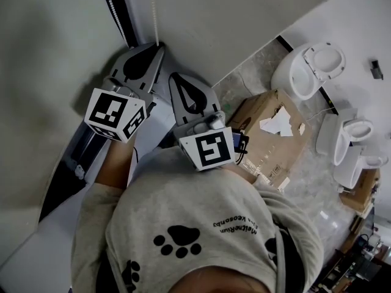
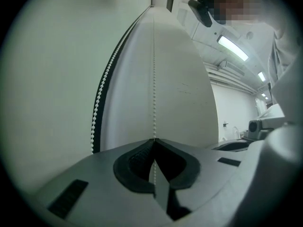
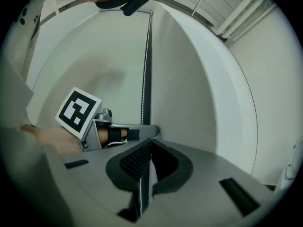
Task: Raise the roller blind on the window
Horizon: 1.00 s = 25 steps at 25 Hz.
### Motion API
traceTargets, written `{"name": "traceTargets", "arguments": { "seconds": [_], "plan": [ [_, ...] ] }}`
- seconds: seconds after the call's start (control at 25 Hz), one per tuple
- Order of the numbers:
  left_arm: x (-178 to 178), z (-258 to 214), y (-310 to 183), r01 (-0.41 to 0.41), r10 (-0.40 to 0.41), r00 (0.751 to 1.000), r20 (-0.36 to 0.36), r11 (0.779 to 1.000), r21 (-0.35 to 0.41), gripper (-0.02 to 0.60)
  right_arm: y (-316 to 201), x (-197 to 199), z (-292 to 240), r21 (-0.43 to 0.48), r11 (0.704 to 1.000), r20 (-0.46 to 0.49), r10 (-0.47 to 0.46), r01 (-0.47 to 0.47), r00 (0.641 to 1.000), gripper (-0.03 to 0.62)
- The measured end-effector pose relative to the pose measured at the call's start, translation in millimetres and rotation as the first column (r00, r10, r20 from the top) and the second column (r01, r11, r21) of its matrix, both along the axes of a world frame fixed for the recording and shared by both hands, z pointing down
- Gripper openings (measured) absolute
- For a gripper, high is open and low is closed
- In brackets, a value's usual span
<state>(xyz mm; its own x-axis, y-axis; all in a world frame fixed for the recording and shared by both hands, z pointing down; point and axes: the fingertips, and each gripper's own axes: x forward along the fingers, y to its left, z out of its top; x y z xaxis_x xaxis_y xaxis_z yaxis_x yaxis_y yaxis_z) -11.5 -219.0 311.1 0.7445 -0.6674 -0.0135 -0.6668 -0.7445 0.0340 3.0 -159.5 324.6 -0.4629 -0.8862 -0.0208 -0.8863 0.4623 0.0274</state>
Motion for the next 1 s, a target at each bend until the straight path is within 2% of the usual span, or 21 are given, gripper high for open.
{"name": "traceTargets", "arguments": {
  "seconds": [0.32, 0.6, 0.72, 1.0],
  "plan": [
    [-12, 10, 19, -0.023, 0.024, 1.000, 0.012, 0.999, -0.043, 0.009, 2, -6, -9, 0.006, 1.000, -0.011, -0.027, 0.027, 1.000, 0.009],
    [-21, 9, 36, -0.015, 0.015, 1.000, -0.007, 0.999, -0.040, 0.009, -1, -27, -59, 0.008, 0.980, 0.033, -0.201, 0.201, 0.979, 0.016],
    [-22, 9, 42, -0.017, 0.017, 1.000, -0.014, 0.999, -0.038, 0.009, -4, -33, -88, 0.023, 0.972, 0.043, -0.236, 0.235, 0.971, 0.096],
    [-25, 8, 46, 0.003, -0.003, 1.000, -0.016, 0.999, -0.033, 0.009, -16, -55, -125, 0.005, 0.952, -0.028, -0.305, 0.305, 0.952, 0.087]
  ]
}}
